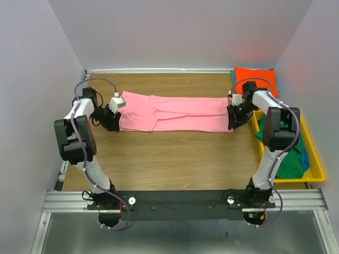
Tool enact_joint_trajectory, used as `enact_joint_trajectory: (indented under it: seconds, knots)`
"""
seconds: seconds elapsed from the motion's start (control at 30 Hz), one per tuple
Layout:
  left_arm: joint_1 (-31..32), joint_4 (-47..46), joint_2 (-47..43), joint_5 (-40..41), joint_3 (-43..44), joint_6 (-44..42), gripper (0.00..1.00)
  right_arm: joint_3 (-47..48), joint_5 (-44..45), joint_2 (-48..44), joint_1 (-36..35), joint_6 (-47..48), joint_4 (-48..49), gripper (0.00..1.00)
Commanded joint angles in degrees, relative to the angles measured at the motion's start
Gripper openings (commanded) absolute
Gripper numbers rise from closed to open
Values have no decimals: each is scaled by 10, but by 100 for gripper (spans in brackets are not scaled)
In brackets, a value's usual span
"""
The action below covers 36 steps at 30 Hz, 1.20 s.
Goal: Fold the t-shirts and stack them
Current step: Fold the tshirt
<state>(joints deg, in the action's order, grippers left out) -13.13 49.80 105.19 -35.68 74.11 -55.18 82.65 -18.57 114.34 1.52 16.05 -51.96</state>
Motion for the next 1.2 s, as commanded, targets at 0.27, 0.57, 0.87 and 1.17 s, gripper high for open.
enact_joint_trajectory:
  seconds: [0.27,0.57,0.87,1.17]
  knots:
    - [-4,-8,36,-18,9,14,47,-8,-9,15,3,-8,15,23]
    - [-5,13,42,-2,41,17,1,-8,11,15,5,2,17,1]
    - [-12,72,51,50,117,47,0,-7,75,-6,10,42,16,1]
    - [-12,36,84,93,48,70,0,-28,95,0,10,70,17,0]
